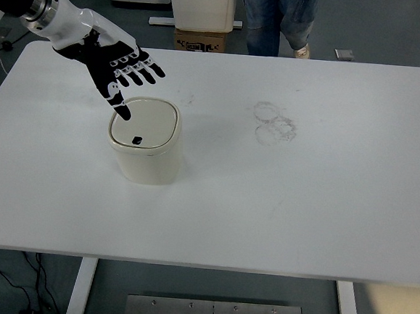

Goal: Open trash bin

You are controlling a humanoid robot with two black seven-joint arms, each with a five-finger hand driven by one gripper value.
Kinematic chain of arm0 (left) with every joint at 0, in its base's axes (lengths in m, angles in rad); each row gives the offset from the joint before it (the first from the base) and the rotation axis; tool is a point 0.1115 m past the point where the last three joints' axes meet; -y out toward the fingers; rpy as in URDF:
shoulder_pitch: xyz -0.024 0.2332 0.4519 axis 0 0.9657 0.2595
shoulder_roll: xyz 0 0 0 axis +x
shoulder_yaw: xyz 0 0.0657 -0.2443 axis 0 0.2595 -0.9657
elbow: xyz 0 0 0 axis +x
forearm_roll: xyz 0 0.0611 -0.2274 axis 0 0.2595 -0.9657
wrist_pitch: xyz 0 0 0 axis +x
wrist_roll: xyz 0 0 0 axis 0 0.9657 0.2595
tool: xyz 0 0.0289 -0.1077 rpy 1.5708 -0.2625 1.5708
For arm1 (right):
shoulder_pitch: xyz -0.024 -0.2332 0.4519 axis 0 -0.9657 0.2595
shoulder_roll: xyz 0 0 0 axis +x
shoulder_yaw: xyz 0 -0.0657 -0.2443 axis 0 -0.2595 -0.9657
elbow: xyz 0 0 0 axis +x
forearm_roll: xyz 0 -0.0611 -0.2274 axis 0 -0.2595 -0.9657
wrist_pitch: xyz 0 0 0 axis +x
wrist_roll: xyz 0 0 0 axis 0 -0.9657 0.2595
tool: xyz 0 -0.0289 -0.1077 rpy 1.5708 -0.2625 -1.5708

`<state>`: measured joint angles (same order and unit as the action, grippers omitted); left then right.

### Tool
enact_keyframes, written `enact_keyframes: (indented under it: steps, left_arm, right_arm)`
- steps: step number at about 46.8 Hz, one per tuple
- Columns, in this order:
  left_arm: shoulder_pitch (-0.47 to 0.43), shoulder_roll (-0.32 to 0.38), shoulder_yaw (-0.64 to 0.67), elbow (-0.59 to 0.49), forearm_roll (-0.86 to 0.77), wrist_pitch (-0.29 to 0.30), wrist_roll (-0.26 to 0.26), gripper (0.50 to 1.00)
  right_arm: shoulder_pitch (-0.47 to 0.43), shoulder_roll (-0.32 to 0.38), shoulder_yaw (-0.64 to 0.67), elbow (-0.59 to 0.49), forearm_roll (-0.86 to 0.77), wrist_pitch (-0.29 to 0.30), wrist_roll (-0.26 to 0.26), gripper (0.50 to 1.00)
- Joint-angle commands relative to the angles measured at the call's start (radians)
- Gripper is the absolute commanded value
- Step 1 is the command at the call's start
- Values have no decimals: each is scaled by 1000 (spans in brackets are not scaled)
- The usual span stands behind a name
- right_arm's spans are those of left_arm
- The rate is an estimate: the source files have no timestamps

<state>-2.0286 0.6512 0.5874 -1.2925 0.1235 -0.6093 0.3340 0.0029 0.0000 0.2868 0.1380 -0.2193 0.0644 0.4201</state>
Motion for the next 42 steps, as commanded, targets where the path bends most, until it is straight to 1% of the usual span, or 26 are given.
enact_keyframes:
  steps: [1,3,7,10,16,21,28,42]
  left_arm:
    - [-10,-4,12,-4,2,-2,2,1000]
    - [-12,-2,14,-10,11,-2,3,1000]
    - [-4,-4,11,-11,19,-2,34,1000]
    - [8,-8,11,-16,19,-2,43,1000]
    - [59,-25,11,-22,19,-2,43,1000]
    - [61,-25,9,-53,18,-2,43,1000]
    - [70,-42,8,-54,19,-2,45,1000]
    - [130,-53,9,-51,28,-2,45,1000]
  right_arm:
    - [0,0,0,0,0,0,0,991]
    - [0,0,0,0,0,0,0,991]
    - [0,0,0,0,0,0,0,991]
    - [0,0,0,0,0,0,0,991]
    - [0,0,-2,0,0,0,0,991]
    - [0,0,0,0,0,0,0,991]
    - [0,0,0,0,0,0,0,991]
    - [0,0,0,0,0,0,0,991]
